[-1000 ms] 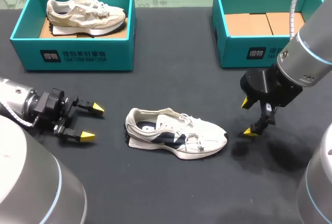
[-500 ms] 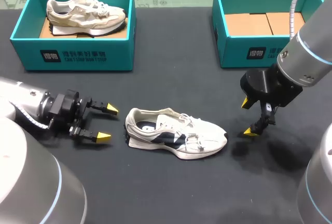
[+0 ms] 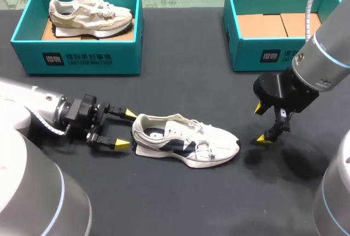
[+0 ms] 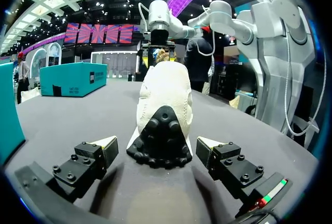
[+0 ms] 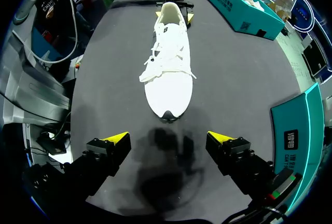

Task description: Take the shoe out of the shoebox, open the shoe tongue, remove and reinsert the insole, then place the shoe into the shoebox

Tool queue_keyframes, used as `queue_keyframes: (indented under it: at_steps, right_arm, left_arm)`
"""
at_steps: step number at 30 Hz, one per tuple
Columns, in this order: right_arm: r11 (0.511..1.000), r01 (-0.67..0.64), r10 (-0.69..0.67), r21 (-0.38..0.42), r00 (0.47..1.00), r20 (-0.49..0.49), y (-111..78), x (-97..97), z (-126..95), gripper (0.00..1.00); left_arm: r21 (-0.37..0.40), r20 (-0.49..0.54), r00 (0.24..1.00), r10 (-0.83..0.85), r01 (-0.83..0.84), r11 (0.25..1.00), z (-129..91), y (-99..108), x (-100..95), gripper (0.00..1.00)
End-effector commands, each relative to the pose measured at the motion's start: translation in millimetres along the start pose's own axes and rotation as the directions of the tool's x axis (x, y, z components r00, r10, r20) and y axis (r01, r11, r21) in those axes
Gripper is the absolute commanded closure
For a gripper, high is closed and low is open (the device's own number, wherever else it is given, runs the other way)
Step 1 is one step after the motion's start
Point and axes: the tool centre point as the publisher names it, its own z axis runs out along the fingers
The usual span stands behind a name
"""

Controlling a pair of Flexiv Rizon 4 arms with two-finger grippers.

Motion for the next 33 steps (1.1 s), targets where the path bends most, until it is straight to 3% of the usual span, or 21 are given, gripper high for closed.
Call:
queue_keyframes:
  at_steps: [1, 33]
  right_arm:
    - [1.000, -0.001, 0.001, 0.000, 1.000, 0.003, -0.3, 1.3, 1, 0.00]
    - [1.000, -0.001, 0.001, 0.000, 1.000, 0.003, -0.3, 1.3, 1, 0.00]
  left_arm:
    - [0.001, -0.017, 1.000, -0.002, 0.002, 1.000, 11, 2, -4.7, 0.00]
    - [-0.002, -0.044, 0.999, -0.009, 0.009, 1.000, 57, -3, 7.3, 0.00]
